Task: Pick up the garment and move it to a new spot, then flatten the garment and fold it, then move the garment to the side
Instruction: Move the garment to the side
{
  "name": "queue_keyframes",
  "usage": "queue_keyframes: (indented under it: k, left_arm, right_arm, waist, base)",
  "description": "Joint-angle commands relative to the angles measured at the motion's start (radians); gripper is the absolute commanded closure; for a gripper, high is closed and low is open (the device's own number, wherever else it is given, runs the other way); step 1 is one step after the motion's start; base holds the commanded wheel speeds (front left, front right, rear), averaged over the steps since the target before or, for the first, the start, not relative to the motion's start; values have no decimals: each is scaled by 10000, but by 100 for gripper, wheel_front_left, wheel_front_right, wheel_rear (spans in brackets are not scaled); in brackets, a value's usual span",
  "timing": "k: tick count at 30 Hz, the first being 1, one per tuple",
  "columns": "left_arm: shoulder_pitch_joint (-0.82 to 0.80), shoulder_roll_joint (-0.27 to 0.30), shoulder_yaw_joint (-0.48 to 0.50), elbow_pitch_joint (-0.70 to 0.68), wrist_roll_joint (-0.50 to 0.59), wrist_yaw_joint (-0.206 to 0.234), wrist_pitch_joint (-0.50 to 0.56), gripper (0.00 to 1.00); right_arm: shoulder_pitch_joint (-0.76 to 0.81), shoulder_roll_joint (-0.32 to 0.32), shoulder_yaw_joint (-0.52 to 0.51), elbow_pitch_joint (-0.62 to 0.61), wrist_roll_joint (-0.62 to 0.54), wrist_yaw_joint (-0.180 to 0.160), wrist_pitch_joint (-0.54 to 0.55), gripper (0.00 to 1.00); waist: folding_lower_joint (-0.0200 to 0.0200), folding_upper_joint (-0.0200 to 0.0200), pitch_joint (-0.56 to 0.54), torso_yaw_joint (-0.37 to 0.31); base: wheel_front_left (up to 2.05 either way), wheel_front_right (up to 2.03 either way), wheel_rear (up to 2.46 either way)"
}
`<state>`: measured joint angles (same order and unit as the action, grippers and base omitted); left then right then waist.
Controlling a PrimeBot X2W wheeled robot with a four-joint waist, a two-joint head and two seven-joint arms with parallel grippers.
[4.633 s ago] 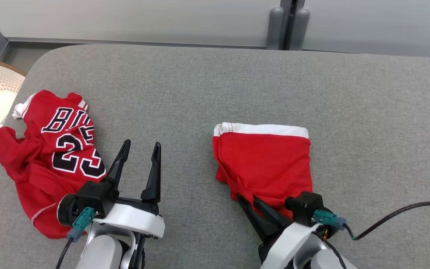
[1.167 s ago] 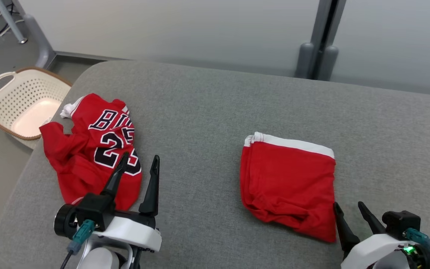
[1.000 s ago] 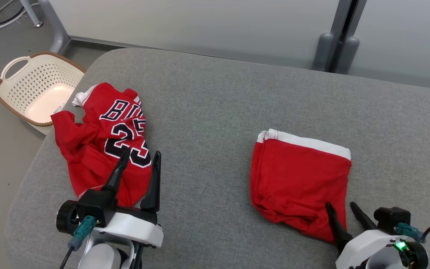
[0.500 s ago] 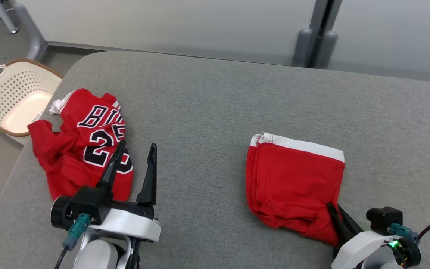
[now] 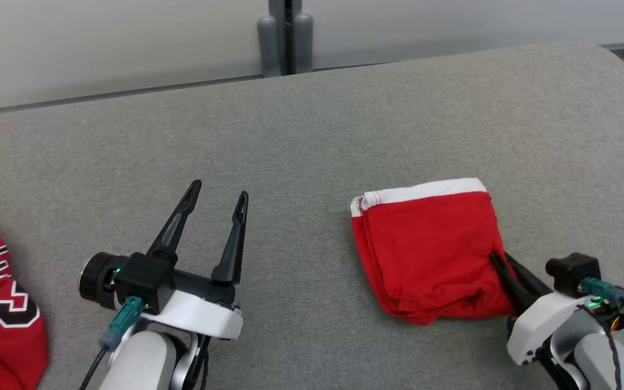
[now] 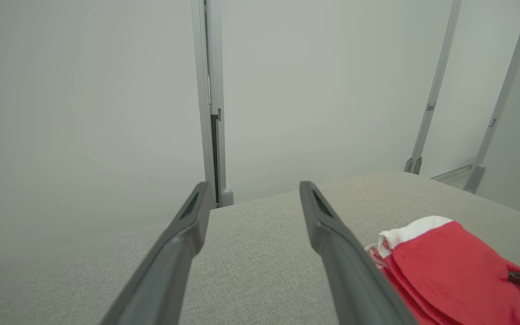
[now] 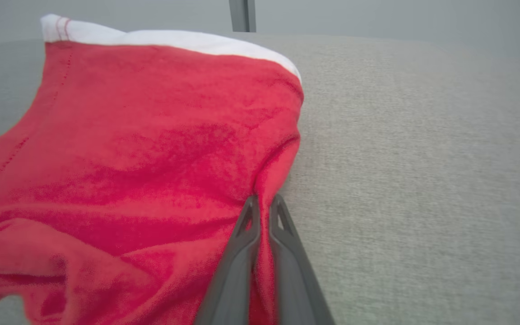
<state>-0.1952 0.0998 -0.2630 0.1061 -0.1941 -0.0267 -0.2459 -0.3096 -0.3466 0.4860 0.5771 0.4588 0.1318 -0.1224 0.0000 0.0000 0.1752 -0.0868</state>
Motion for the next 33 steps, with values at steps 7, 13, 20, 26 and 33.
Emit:
queue_keyframes:
  k: [7, 13, 20, 26, 33]
  left_arm:
    - [-1081, 191, -455, -509, 413, -255, 429, 0]
    - [-1724, 260, -778, -904, 606, -412, 629, 0]
    - [-2350, 382, -995, -1462, 739, -532, 816, 0]
    - [-2789, 476, -1114, -1756, 866, -595, 882, 0]
    - [-2927, 556, -1123, -1716, 853, -513, 864, 0]
  right_arm:
    - [-1836, -1014, 88, 816, 234, -21, -359, 100]
    - [-2928, -2078, -509, 1985, 481, -20, -675, 100]
    - [-4181, -3157, -1251, 3129, 540, -20, -1012, 100]
    - [-4984, -3430, -1681, 3997, 792, -20, -1202, 100]
    - [-5227, -3071, -2133, 4895, 747, -20, -1411, 0]
  waist:
    - [0, 0, 1627, -1190]
    - [0, 0, 2355, -1006]
    - [0, 0, 3246, -599]
    - [0, 0, 3945, -323]
    - [0, 0, 4233, -418]
  base:
    - [0, 0, 0]
    - [0, 0, 0]
    - [0, 0, 0]
    - [0, 0, 0]
    - [0, 0, 0]
